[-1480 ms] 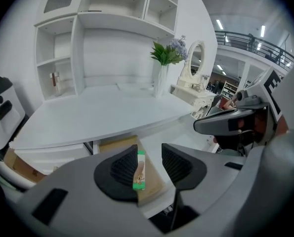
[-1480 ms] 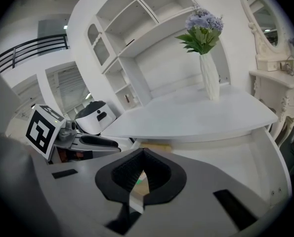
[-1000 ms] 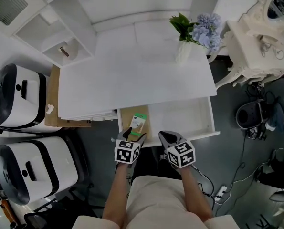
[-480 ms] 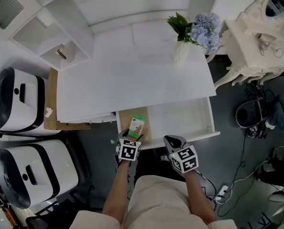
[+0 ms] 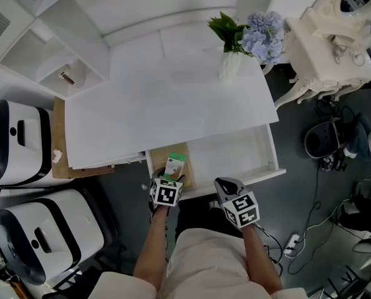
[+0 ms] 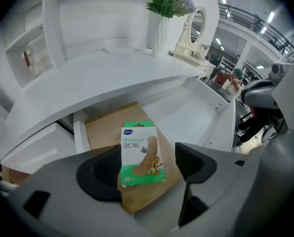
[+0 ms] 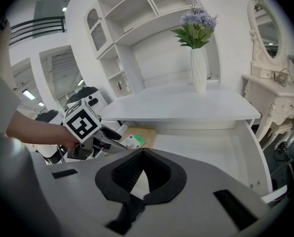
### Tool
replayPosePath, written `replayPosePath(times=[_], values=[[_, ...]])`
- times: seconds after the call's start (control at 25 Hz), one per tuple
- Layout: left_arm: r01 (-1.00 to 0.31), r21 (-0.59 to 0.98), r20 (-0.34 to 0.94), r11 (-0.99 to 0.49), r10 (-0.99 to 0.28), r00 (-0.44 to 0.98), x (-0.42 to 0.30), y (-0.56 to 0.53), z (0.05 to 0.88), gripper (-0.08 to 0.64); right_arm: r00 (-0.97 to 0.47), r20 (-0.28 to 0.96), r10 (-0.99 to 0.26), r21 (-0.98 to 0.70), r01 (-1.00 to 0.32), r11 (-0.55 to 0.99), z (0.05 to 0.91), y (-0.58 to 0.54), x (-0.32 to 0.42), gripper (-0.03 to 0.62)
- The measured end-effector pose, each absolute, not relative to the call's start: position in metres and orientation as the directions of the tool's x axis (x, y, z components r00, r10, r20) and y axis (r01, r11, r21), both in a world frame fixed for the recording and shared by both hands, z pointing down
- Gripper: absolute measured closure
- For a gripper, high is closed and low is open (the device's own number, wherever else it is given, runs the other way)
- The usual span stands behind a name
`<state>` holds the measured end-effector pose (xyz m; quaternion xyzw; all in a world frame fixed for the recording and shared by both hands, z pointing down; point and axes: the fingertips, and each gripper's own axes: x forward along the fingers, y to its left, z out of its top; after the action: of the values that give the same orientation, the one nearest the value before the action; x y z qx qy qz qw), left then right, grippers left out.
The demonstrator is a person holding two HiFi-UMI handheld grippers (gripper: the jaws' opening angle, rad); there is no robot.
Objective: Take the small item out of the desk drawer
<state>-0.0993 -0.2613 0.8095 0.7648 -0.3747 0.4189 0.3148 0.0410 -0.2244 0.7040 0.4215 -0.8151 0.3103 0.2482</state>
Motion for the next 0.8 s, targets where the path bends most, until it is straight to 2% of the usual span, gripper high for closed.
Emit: replayPosePath(times=[0.68,0.8], values=[[-0.837,0.189,0.907,-0.513,-0.235,0.349,-0.092,-0.281,0.853,0.193,-0.462,0.708,-0.533,-0.283,-0.878,0.385,0.721,-0.238,0.051,0.568],[-0.851,0.155,0.921,-0.502,-0.237,0.308,-0.109,-0.287,0.853,0.193,-0.482,0.697,-0.531,-0.297,-0.868,0.398,0.724,-0.243,0.040,0.568]])
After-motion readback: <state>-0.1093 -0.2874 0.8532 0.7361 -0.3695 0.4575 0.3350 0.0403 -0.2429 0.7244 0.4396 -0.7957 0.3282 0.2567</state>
